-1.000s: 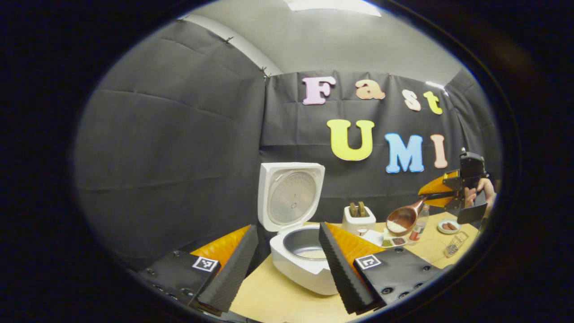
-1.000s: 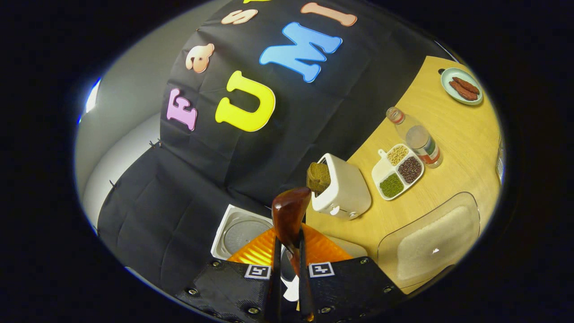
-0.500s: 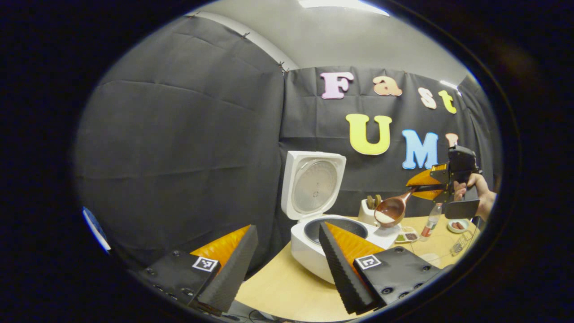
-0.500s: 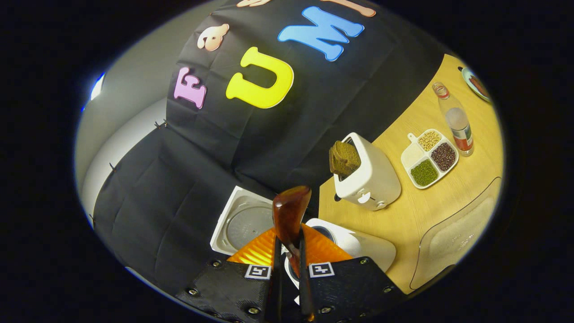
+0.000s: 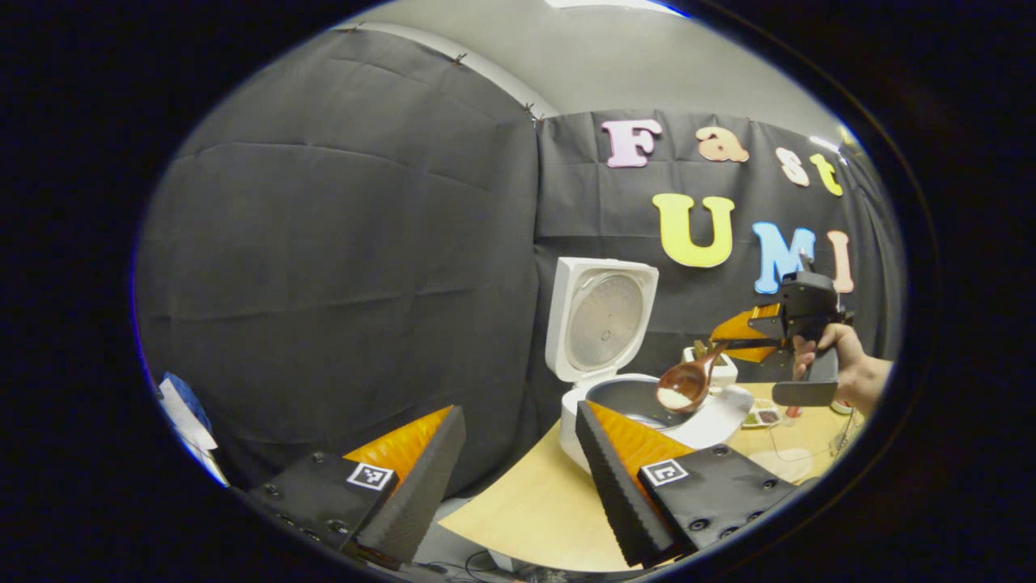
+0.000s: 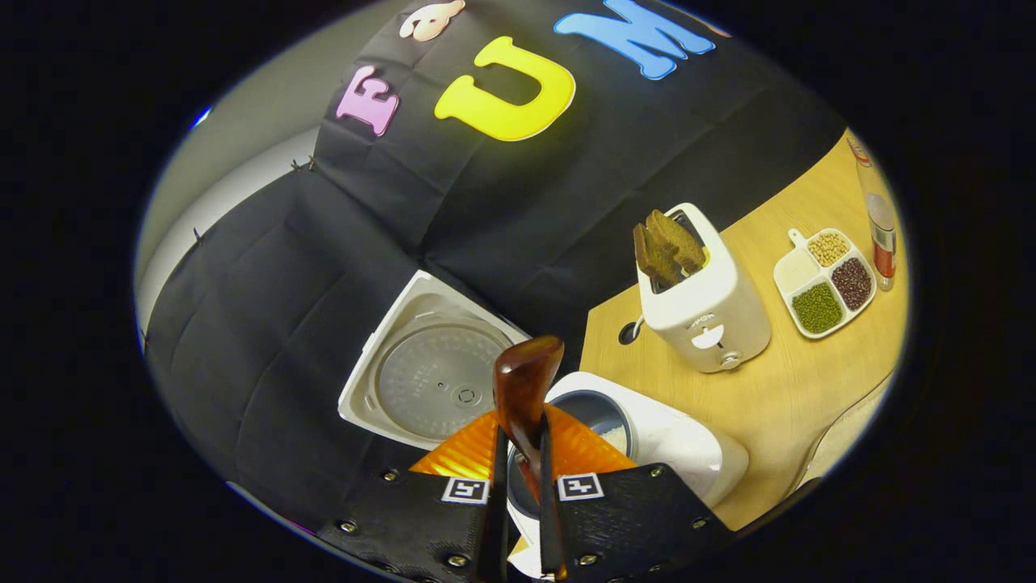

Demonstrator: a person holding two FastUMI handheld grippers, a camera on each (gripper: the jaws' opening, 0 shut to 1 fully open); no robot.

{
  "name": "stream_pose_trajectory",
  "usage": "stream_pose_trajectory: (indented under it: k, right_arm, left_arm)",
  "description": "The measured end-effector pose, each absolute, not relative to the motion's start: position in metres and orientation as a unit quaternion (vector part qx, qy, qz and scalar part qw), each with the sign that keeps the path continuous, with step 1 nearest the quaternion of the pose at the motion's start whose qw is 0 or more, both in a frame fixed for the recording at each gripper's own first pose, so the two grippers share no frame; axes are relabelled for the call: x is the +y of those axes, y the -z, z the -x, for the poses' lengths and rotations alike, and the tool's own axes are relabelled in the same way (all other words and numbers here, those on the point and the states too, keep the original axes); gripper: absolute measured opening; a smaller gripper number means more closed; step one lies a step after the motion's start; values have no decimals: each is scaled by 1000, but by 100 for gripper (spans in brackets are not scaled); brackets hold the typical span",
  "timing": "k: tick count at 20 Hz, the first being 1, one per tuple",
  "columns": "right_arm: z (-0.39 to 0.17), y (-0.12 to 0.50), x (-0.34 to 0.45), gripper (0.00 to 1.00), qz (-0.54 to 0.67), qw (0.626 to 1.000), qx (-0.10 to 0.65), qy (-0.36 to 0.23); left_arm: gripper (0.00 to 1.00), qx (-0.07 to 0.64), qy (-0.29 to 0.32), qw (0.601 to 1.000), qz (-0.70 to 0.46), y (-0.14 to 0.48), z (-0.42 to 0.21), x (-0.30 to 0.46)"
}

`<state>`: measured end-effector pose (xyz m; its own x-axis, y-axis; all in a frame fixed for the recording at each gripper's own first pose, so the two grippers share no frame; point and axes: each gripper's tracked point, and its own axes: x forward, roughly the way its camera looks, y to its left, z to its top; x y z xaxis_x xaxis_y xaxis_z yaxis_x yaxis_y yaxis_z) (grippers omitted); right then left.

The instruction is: Close the left gripper, press the button to open the rice cooker; take a wooden spoon from the chopstick holder with the right hand, scoop a spoonful of rice and pour it into the rice cooker, then put the wooden spoon back into the chopstick holder.

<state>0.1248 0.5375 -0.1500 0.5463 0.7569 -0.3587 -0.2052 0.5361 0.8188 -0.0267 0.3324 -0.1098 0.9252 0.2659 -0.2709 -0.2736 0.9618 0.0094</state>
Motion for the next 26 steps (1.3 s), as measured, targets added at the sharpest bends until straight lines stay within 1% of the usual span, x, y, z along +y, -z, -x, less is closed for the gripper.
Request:
stream_pose_trajectory:
  k: [1,5,9,12,15,18,22,26]
  right_arm:
    - [-125,154,543,16,-365,799,368,-304]
    - [-122,167,553,16,-305,824,357,-317]
    - [-122,163,557,16,-213,858,308,-352]
    - [-117,154,561,16,-141,877,262,-377]
    - [-107,142,568,16,-78,881,219,-412]
    - [-99,131,574,16,14,886,154,-437]
    - [-91,127,584,16,122,883,81,-447]
    - [-86,128,584,16,166,877,57,-448]
  left_arm:
    - [96,139,-141,980,13,112,29,335]
    - [95,144,-151,978,17,116,32,338]
    - [95,147,-153,977,17,121,36,338]
    - [95,146,-150,978,21,124,38,336]
    - [96,147,-145,978,21,126,38,332]
    - [96,147,-144,978,24,129,36,333]
    - [96,148,-144,978,28,131,34,333]
    - [95,147,-145,978,31,131,32,336]
